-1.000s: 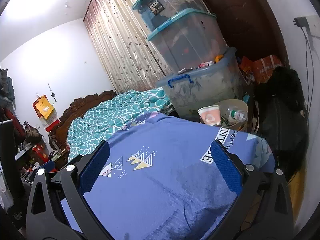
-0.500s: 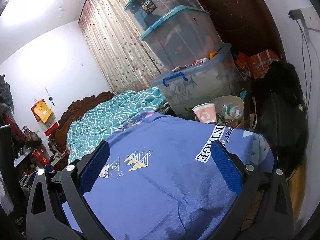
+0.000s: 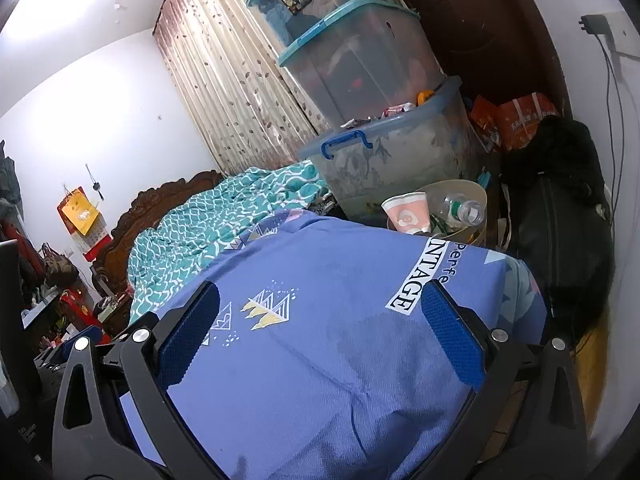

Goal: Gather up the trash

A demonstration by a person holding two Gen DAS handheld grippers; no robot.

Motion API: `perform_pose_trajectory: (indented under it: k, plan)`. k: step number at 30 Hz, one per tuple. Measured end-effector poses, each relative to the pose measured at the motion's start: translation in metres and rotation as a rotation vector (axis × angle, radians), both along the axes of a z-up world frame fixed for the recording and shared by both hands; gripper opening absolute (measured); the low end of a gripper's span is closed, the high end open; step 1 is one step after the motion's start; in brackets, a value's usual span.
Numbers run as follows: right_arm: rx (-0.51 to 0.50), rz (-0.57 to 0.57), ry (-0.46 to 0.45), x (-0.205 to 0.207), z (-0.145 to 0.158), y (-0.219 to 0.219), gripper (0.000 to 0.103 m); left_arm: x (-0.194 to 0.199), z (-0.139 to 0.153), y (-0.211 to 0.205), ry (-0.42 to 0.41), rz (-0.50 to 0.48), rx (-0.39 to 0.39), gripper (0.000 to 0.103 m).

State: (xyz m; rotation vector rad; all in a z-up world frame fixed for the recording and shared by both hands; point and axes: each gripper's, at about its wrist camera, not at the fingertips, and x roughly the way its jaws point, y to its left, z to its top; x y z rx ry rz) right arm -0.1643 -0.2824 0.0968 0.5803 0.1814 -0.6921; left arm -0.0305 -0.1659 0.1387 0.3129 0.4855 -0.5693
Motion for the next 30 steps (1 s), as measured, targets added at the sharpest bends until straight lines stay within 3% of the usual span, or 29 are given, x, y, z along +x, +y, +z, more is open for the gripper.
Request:
perform_pose_trajectory:
  k: [9,18,30]
  plan:
    - [0.001,-0.010,0.019,0.0033,-0.0015,0.0015,0.100,0.0027,-0.0032,-0.0008,0.014,-0.010,0.004,0.094]
    - [-0.030,-0.096,0.052,-0.0024,-0.0020,0.0003,0.100,0.0032,-0.0029,0.0001,0.012,-0.008,0.001,0.094]
    - [-0.011,-0.088,0.073,0.0002,-0.0057,-0.0039,0.100,0.0028,-0.0045,-0.0029,0.012,-0.007,0.013,0.094]
